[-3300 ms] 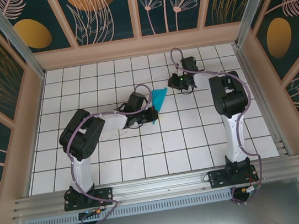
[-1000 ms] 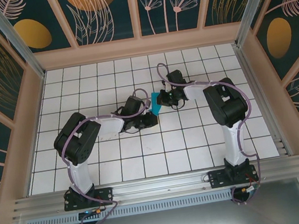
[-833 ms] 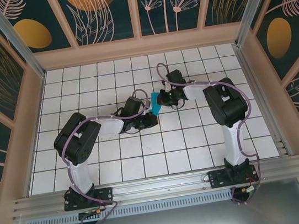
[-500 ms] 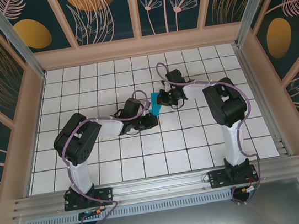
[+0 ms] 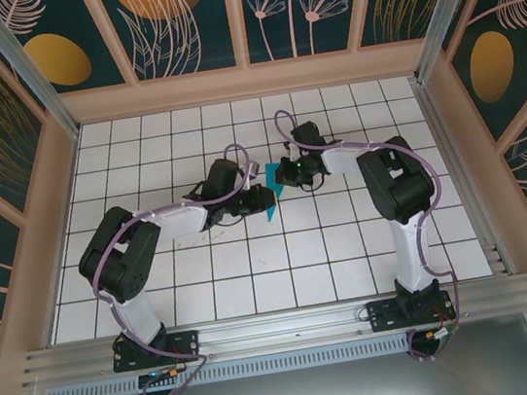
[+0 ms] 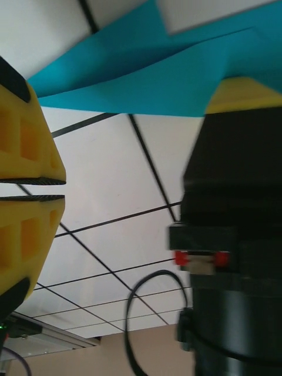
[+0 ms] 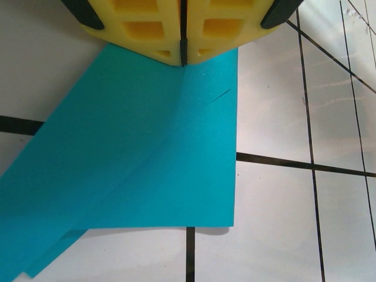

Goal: Fold a paper plane with a square sheet of paper (fold left side to right side)
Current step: Fold the wing for the fifth time at the center of the table.

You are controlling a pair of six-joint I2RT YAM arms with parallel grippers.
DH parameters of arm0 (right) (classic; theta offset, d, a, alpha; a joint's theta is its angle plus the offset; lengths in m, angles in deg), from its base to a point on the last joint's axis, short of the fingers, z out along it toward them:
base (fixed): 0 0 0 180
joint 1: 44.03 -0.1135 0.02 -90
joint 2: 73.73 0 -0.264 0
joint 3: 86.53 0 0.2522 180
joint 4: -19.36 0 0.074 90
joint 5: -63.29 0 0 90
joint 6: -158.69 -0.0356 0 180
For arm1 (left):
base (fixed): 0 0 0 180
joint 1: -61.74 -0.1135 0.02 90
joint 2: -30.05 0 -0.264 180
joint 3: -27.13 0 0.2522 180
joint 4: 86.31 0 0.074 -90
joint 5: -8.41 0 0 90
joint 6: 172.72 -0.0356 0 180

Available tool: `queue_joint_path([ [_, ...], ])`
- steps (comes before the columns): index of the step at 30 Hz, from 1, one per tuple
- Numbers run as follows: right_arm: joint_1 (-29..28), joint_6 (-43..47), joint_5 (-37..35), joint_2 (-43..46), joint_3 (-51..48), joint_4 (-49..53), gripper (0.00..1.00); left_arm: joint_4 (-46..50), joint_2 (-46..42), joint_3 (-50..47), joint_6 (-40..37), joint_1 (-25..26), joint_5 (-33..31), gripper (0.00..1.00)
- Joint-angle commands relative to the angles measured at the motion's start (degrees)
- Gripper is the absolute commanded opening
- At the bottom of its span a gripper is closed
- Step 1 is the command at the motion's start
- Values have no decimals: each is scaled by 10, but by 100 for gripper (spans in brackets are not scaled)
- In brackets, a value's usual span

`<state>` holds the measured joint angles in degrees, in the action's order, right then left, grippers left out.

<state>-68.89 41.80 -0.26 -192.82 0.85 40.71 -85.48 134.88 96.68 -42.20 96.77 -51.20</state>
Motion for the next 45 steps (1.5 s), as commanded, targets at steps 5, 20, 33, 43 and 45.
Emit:
queue_joint_path([
  [5,-10,13,-33,-35,2,37,11,16,68,27,-20,0,24,16],
  [20,-11,14,-44,-35,2,44,11,40,92,-18,-39,23,22,16],
  [33,-11,14,-49,-34,8,51,11,65,47,-73,-41,27,-12,15],
  [43,-11,18,-47,-34,15,51,11,75,-11,-90,-40,24,-49,14],
  [45,-11,21,-43,-29,18,43,12,73,-32,-89,-33,16,-54,15],
])
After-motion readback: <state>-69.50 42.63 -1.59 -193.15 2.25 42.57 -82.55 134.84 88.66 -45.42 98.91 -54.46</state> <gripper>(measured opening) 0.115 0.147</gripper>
